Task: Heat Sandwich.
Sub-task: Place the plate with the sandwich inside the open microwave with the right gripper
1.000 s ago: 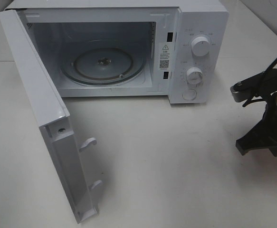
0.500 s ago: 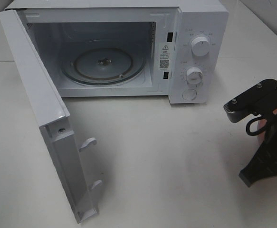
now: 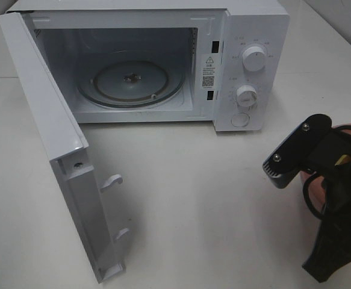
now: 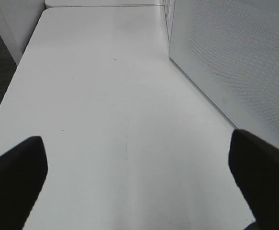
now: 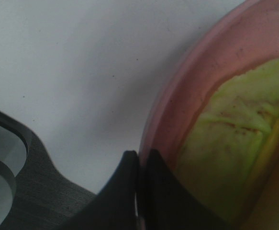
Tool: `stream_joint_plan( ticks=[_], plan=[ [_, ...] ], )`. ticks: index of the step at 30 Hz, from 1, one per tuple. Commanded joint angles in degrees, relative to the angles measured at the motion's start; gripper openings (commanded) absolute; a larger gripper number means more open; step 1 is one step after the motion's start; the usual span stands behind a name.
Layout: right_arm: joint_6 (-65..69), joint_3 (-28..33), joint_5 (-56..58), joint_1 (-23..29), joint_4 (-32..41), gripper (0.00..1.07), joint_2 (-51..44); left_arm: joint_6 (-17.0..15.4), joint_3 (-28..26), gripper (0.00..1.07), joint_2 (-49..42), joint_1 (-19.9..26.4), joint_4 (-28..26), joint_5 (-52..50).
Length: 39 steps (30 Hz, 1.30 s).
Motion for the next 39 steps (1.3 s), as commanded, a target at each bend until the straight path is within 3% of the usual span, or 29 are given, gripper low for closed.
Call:
stream_joint_plan(
  ticks=[1, 13, 24, 34, 39],
  plan=[
    [-1.5, 0.3, 1.1, 2.2, -1.3, 0.00, -0.7, -0.2, 0.2, 0.98, -1.7, -0.2, 0.0, -0.6],
    [-10.8, 0.3, -1.8, 10.2, -1.3, 0.00, -0.7, -0.2, 0.2, 0.98, -1.7, -0.2, 0.0, -0.6],
    [-31.1, 0.3, -9.1, 10.2, 1.1, 0.00, -0.7, -0.2, 0.2, 0.98, -1.7, -0.2, 0.0, -0.6],
    [-33.6, 0.3, -13.9, 10.1, 0.7, 0.00, -0.7, -0.2, 0.2, 0.98, -1.7, -0.2, 0.0, -0.6],
    [-41.8, 0.3, -14.0, 9.9, 0.7, 0.00, -0.7, -0.2, 0.2, 0.98, -1.7, -0.2, 0.0, -0.6]
  ],
)
